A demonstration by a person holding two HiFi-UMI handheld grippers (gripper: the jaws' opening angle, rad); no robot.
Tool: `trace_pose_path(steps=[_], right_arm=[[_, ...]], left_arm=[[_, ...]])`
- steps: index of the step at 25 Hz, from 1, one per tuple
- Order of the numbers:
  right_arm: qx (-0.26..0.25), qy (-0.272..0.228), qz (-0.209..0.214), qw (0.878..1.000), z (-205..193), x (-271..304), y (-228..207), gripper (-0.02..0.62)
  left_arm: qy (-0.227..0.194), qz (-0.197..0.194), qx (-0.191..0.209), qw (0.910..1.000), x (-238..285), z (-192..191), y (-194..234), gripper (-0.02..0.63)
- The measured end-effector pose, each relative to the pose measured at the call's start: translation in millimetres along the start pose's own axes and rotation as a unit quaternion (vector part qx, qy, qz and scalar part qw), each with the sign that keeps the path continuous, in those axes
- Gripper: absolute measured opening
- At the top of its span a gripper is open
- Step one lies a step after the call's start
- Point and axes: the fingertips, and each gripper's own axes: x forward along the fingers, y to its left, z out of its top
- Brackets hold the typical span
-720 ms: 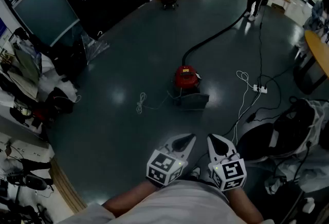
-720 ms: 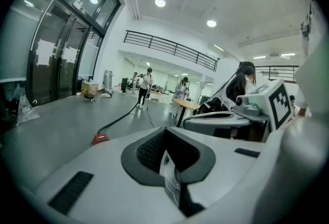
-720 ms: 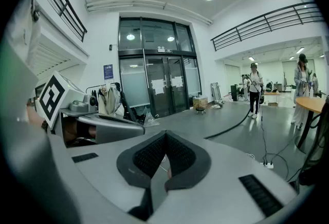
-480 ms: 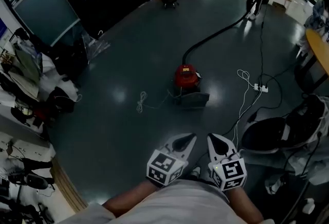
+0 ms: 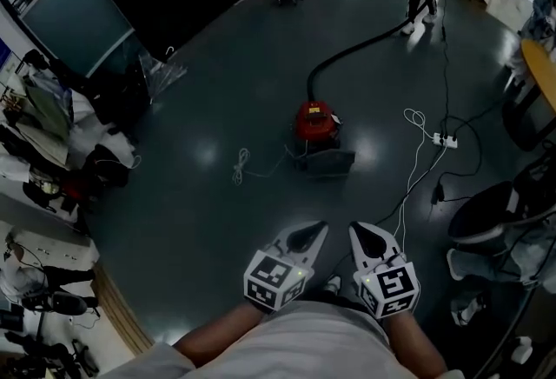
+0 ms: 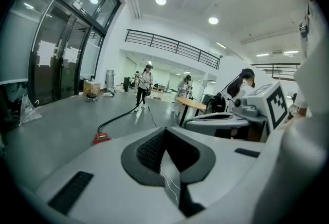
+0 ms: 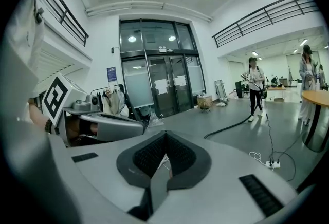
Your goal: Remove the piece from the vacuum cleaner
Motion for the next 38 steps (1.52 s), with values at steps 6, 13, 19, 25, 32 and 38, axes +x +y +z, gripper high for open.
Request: trace_pose_path(steps=[6,13,19,25,32,38], right_arm=[[-0.022,-0.004,0.016,1.000,6,17,-21,0.017],[-0.014,0.005,0.027,1.000,8,74,-43,0.017],[-0.013,0.017,0.018,1.000,22,158,-68,0.017],[-0.016,0.033,-0.003,0.999,35,244,-108,0.017],[-0.058,0.083,-0.006,0.995,2,314,-170,0.018],[-0.102,0.148,0.018,0.983,-56,381,-224,0.018]], left_arm=[[-0.004,0.015,0.000,0.9999,16,5,18,0.006],[-0.007,0.019,-0.001,0.9998,54,17,66,0.006],[-0.008,-0.001,0.007,0.9999,95,39,143,0.006],[0.008,-0.036,0.013,0.9992,150,61,221,0.006],[0.015,-0.073,0.035,0.9966,209,69,270,0.006],[0.010,-0.084,0.037,0.9957,270,57,305,0.006]])
